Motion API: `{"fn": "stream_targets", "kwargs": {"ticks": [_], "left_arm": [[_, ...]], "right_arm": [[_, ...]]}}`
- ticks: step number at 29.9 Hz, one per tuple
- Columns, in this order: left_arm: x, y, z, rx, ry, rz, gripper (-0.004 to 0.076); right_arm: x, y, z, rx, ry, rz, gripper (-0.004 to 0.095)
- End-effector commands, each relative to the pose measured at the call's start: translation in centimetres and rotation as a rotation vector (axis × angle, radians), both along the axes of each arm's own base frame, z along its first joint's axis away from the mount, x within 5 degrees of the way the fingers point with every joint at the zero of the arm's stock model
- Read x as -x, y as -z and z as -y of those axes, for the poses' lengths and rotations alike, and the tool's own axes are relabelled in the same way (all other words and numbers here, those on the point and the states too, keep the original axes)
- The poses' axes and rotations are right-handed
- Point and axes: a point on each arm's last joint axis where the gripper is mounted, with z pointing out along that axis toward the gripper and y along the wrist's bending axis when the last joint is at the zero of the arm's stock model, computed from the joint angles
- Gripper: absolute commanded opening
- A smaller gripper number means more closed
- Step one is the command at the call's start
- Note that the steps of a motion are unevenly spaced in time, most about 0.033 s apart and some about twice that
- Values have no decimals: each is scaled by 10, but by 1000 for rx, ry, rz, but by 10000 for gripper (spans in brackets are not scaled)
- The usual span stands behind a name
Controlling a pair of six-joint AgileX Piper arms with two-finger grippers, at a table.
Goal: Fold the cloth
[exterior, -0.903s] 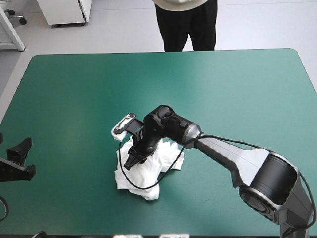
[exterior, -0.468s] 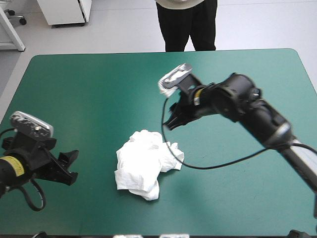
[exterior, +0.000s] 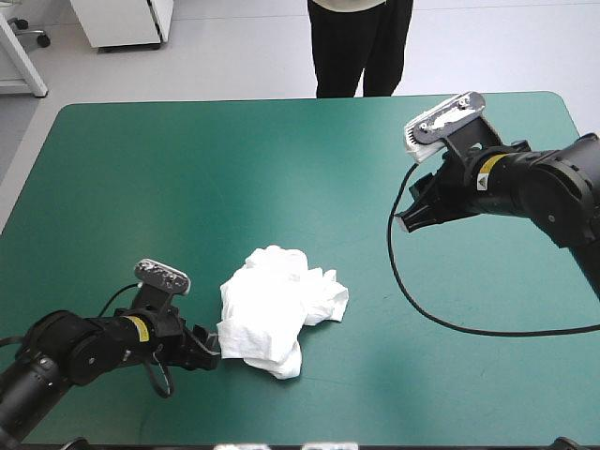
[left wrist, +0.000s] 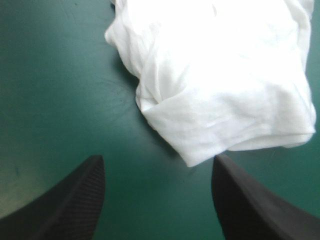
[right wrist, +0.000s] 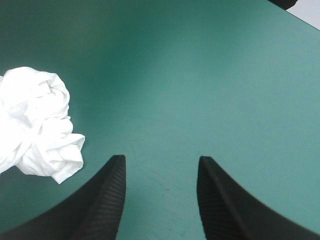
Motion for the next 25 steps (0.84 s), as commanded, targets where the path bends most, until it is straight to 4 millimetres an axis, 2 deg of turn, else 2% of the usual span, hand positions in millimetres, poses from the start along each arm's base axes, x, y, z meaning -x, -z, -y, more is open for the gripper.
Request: {"fn": "stream_targets", "kwargs": {"ticks": [1, 5, 10, 17, 22, 23, 25], "left_arm": [[-17, 4, 12, 30, 0, 10, 456], [-33, 16, 20, -1, 16, 13, 456], [-46, 41, 30, -53, 47, -94, 456], [-57, 68, 44, -54, 102, -199, 456], [-60, 76, 50, -25, 122, -232, 452], [-60, 76, 50, -27, 123, -231, 432], [-60, 76, 50, -27, 123, -231, 321]], "right_arm": [[8, -13, 8, -23, 10, 55, 424], [8, -14, 7, -32, 15, 55, 424], [7, -14, 7, -35, 16, 56, 424], [7, -14, 7, -35, 16, 56, 424], [7, -13, 7, -31, 18, 56, 424], [7, -13, 7, -31, 18, 56, 423], [7, -13, 7, -31, 18, 56, 423]]}}
